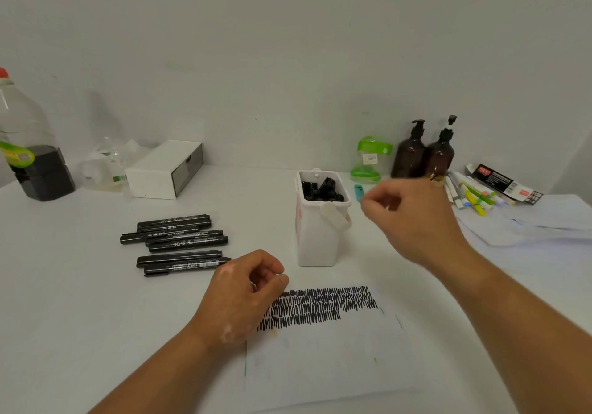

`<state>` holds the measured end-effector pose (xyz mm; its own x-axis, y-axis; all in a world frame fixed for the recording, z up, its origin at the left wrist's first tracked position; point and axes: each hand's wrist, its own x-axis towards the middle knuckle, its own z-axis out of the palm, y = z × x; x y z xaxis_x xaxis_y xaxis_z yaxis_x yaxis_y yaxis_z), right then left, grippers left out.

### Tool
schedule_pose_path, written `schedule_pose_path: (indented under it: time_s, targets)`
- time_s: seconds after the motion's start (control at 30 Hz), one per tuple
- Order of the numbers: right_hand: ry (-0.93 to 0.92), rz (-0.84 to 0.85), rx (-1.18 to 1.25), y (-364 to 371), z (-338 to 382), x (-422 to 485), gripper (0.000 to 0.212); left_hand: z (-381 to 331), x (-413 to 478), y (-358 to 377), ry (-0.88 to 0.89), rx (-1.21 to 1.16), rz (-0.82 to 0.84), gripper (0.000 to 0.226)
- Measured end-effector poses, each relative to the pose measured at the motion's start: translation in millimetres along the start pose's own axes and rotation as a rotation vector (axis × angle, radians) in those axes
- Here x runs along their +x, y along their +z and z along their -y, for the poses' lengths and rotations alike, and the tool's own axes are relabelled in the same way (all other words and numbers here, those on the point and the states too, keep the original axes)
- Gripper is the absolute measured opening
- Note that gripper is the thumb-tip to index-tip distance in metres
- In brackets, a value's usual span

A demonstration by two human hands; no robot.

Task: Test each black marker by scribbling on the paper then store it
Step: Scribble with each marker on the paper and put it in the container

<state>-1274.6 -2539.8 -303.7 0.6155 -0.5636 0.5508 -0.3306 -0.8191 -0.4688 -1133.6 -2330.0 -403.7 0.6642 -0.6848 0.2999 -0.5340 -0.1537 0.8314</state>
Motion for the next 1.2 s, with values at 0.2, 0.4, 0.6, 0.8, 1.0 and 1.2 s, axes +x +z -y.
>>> schedule_pose_path:
  time_s: [0.2,0.4,0.6,0.8,1.0,1.2]
  targets:
    - [0.157,0.174,0.116,37.4,-26.6,-59.3,0.014,1.9,0.6,-0.8,0.004,0.058,-0.001,0.010]
    - [0.164,0.279,0.136,62.7,-38.9,-87.7,0.016,4.6,1.4,-1.1,0.008,0.143,-0.018,0.012]
    - [0.145,0.251,0.172,57.1,-44.1,-87.6,0.016,3.9,2.4,-6.4,0.047,0.245,-0.037,0.011]
    - [0.133,0.221,0.198,51.3,-45.8,-88.3,0.019,24.6,16.2,-49.7,0.068,0.613,-0.151,0.013]
    - [0.119,0.225,0.225,51.7,-40.2,-89.0,0.021,56.3,14.2,-98.2,-0.101,0.908,-0.151,0.022]
    - [0.113,0.220,0.227,48.4,-39.3,-89.5,0.021,56.3,6.9,-102.9,-0.143,0.973,-0.105,0.021]
